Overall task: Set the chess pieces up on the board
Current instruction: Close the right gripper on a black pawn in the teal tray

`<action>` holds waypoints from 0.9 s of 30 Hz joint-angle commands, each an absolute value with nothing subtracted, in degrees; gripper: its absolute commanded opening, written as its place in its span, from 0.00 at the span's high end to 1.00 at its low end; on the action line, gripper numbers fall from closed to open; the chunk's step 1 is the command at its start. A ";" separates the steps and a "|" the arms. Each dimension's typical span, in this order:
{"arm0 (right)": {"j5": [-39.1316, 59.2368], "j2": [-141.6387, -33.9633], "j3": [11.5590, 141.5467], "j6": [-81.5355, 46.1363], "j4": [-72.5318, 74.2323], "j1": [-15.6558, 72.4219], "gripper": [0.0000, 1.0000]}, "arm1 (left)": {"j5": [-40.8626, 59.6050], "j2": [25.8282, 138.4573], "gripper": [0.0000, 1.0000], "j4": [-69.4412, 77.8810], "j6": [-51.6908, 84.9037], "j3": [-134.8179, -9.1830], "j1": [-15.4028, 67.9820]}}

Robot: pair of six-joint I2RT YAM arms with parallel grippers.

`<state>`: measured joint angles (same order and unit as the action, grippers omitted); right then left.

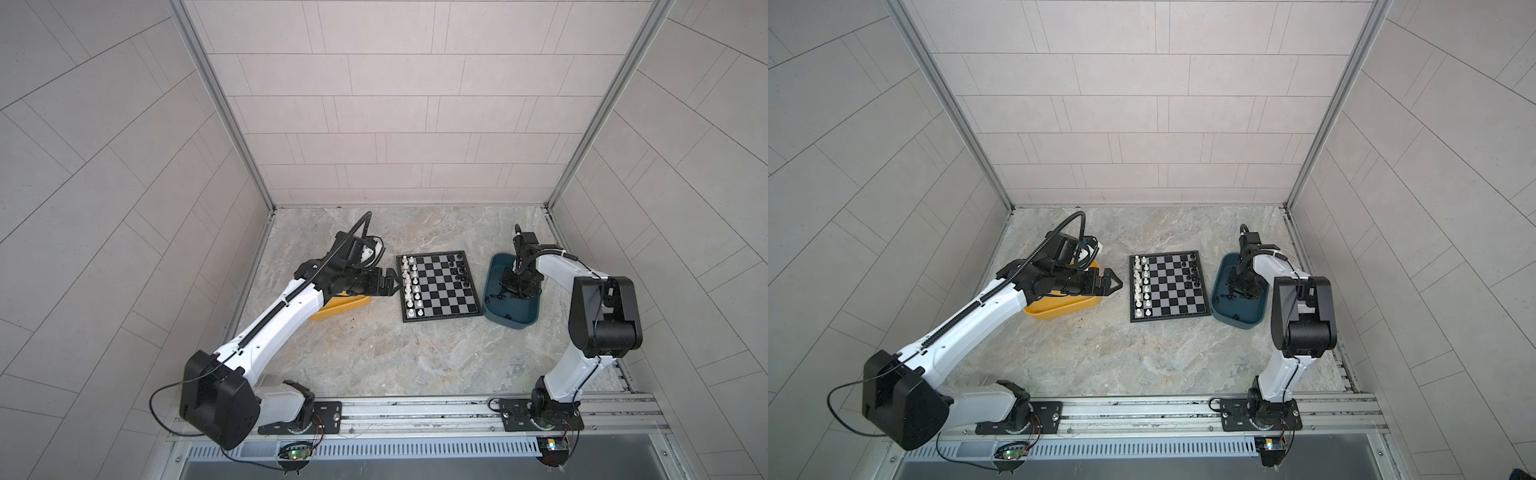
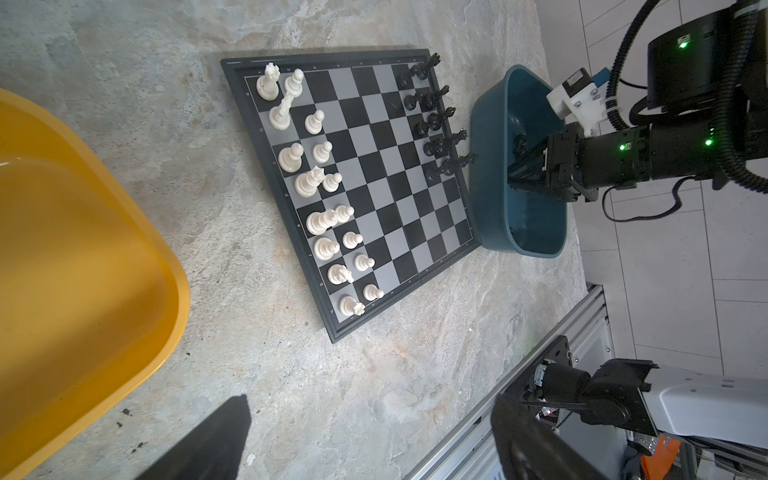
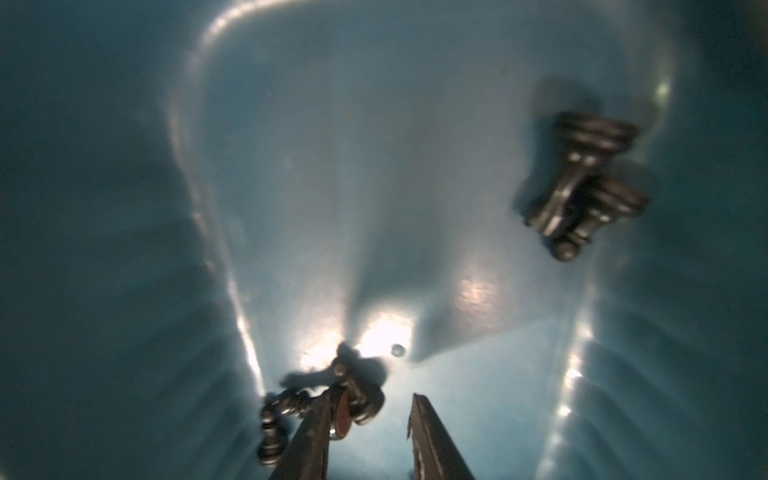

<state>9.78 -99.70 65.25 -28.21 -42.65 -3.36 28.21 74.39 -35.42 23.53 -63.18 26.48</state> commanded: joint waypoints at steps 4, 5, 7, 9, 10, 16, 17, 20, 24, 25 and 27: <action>5.77 -102.75 66.80 -24.28 -45.89 -2.00 0.68 | 28.12 73.12 0.03 -35.40 23.20 -62.58 26.10; 5.99 -103.22 66.90 -24.13 -45.92 -1.87 0.67 | 28.12 73.16 0.03 -35.42 23.20 -62.58 26.16; 7.87 -103.50 66.45 -24.26 -45.56 -1.72 0.66 | 28.11 73.17 0.03 -35.41 23.20 -62.58 26.15; 9.11 -102.97 65.86 -24.44 -44.96 -1.51 0.63 | 28.12 73.05 0.03 -35.42 23.21 -62.58 26.11; 8.97 -102.59 65.58 -24.35 -44.72 -1.24 0.60 | 28.15 73.13 0.03 -35.42 23.20 -62.53 26.17; 8.70 -103.07 64.18 -24.27 -44.68 -1.10 0.61 | 28.11 73.29 0.03 -35.50 23.20 -63.00 26.12; 8.97 -103.26 64.16 -24.33 -44.70 -1.08 0.64 | 28.12 73.38 0.03 -35.49 23.19 -63.05 26.15; 10.80 -103.21 63.23 -24.92 -43.63 -0.99 0.72 | 28.12 73.56 0.03 -35.59 23.20 -63.11 26.08; 11.78 -103.68 63.37 -25.26 -42.81 -0.88 0.86 | 28.11 73.72 0.03 -35.46 23.29 -63.35 26.02; 12.31 -103.45 63.23 -25.55 -42.34 -0.88 0.88 | 28.12 73.80 0.03 -35.54 23.29 -63.52 26.04; 12.86 -103.02 63.39 -26.14 -41.29 -0.96 0.90 | 28.06 73.91 0.03 -35.76 23.28 -63.79 26.02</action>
<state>10.83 -102.72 64.47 -25.15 -42.46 -1.41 28.23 74.39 -35.42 23.55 -63.18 26.37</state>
